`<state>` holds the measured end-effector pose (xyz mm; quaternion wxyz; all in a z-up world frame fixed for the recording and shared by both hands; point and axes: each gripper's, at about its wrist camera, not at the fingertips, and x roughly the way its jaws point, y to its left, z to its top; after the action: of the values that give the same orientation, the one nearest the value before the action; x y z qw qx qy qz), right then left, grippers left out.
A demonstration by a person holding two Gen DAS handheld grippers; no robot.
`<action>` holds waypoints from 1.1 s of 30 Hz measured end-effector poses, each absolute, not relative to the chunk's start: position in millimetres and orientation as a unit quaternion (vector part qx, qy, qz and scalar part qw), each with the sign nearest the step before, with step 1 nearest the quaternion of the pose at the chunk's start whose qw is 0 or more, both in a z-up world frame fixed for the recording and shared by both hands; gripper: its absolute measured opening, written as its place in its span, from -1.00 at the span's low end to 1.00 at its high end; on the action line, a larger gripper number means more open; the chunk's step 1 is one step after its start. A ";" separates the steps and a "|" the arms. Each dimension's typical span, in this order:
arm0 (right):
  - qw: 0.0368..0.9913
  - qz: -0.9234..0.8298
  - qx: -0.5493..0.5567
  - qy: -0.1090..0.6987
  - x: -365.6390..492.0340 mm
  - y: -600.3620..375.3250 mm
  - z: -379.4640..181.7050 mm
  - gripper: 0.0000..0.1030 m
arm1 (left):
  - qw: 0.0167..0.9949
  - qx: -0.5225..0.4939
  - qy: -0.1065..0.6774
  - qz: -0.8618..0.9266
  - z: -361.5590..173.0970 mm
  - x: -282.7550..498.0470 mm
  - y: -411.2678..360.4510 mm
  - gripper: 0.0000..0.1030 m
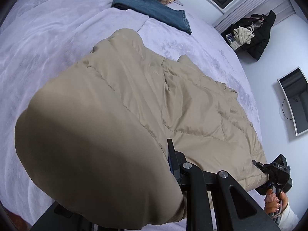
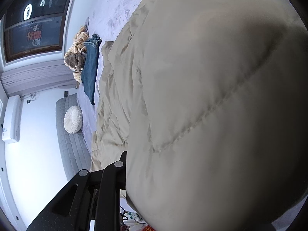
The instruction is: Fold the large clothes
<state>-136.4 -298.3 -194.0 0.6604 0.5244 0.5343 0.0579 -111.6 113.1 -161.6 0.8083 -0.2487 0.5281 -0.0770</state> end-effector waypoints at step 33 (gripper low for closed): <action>0.687 -0.111 0.382 0.609 -200.7 -339.9 -147.0 0.10 | 0.772 -0.171 0.598 0.132 -160.9 -169.3 158.6 0.12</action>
<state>-200.7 -339.9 -147.0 0.6867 0.3818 0.6087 -0.1106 -169.3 158.6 -160.9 0.7717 -0.1715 0.5980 0.1325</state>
